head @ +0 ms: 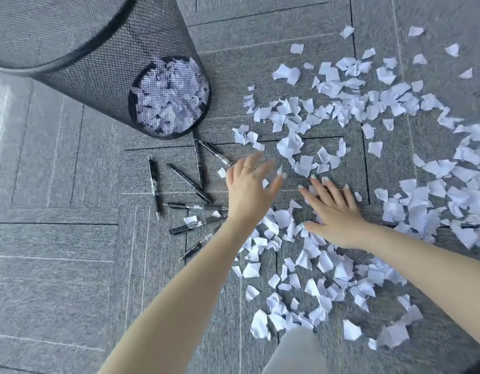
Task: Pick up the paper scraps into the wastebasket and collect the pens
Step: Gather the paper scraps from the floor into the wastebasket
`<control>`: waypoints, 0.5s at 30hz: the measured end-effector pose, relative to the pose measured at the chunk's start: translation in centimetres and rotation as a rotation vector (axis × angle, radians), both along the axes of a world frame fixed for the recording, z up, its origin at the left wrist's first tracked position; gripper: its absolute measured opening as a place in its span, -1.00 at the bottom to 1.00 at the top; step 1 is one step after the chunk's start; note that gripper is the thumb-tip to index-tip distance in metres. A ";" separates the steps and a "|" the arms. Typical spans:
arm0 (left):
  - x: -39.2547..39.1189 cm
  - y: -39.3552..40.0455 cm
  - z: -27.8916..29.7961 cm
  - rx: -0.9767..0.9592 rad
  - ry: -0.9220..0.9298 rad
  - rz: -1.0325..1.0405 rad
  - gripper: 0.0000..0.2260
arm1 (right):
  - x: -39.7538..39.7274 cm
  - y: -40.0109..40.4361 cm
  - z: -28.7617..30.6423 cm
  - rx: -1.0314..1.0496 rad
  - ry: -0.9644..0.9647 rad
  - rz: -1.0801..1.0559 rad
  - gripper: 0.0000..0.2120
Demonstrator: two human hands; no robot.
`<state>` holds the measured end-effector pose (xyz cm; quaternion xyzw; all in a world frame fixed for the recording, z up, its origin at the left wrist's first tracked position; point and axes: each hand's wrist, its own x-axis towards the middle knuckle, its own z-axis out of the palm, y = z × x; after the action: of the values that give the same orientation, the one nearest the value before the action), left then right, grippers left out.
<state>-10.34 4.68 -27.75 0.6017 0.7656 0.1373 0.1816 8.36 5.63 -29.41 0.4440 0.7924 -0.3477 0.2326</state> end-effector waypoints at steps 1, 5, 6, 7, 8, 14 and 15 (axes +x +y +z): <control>0.1 -0.7 -0.4 0.021 -0.048 0.080 -0.64 | 0.0 0.0 0.0 0.001 0.008 -0.002 -0.29; -3.3 -2.5 -2.1 -0.108 -0.236 0.484 -0.57 | 0.0 0.1 0.2 -0.030 0.037 -0.018 -0.31; -4.0 -3.0 -2.4 -0.174 -0.203 0.443 -0.59 | -0.1 0.1 0.2 -0.032 0.043 -0.025 -0.31; -4.3 -3.5 -2.5 -0.205 -0.160 0.379 -0.60 | -0.1 0.0 0.2 -0.021 0.053 -0.033 -0.32; -4.2 -3.9 -2.4 -0.209 -0.128 0.319 -0.60 | -0.1 -0.1 0.2 0.016 0.079 -0.050 -0.34; 1.1 -7.0 -1.2 -0.181 -0.228 -0.038 -0.71 | -1.3 0.3 1.1 0.489 0.463 -0.195 -0.84; 1.7 -7.6 -1.2 -0.132 -0.251 -0.047 -0.72 | -2.1 0.7 1.2 0.496 0.477 -0.154 -0.81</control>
<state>-8.68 -2.89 -28.95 0.5843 0.7300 0.1565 0.3180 6.24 6.30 -28.17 0.4516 0.8489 -0.2554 -0.1009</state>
